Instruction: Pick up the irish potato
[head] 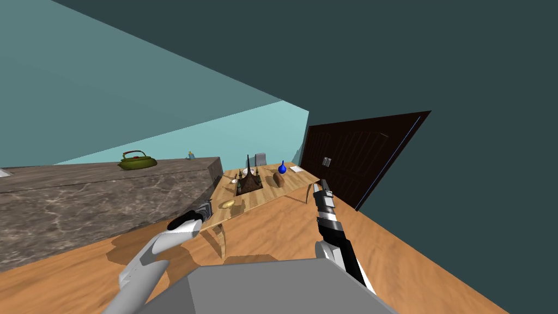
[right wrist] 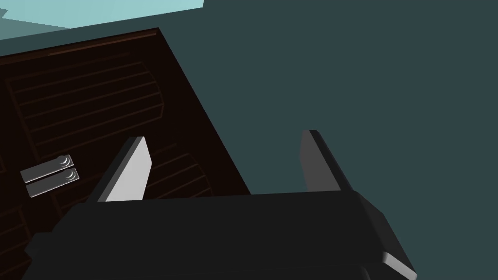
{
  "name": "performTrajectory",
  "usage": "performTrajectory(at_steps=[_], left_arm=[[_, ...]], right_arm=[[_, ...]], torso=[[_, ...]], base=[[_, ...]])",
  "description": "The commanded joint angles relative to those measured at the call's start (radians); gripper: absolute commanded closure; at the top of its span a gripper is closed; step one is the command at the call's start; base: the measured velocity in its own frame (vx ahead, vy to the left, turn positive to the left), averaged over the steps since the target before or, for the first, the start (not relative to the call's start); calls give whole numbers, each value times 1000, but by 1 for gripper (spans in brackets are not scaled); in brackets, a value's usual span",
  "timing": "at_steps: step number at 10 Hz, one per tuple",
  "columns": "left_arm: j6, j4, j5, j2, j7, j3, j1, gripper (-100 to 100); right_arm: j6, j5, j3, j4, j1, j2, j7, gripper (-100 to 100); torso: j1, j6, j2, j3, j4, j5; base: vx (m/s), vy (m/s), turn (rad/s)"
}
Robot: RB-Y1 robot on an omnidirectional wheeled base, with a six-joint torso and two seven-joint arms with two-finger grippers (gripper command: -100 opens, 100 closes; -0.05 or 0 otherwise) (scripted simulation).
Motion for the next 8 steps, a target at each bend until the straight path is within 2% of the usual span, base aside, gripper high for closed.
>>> performTrajectory(at_steps=[1, 3, 6, 8], left_arm=[[33, 37, 7, 8, 6, 16, -8, -100], [87, 92, 20, 22, 16, 40, -14, -100], [153, 160, 35, 33, 28, 67, -19, -100], [184, 196, 42, 34, 34, 77, -20, -100]], right_arm=[[0, 0, 0, 0, 0, 0, 0, 0], [0, 0, 0, 0, 0, 0, 0, 0], [0, 0, 0, 0, 0, 0, 0, 0], [0, 0, 0, 0, 0, 0, 0, 0]], torso=[[0, 0, 0, 0, 0, 0], [0, 0, -2, -1, 0, 0], [-3, 0, -8, -5, -2, 0], [0, 0, -4, -2, -1, 0]], base=[[113, -88, 8], [161, -103, 12], [212, -130, -4], [164, -59, -17]])
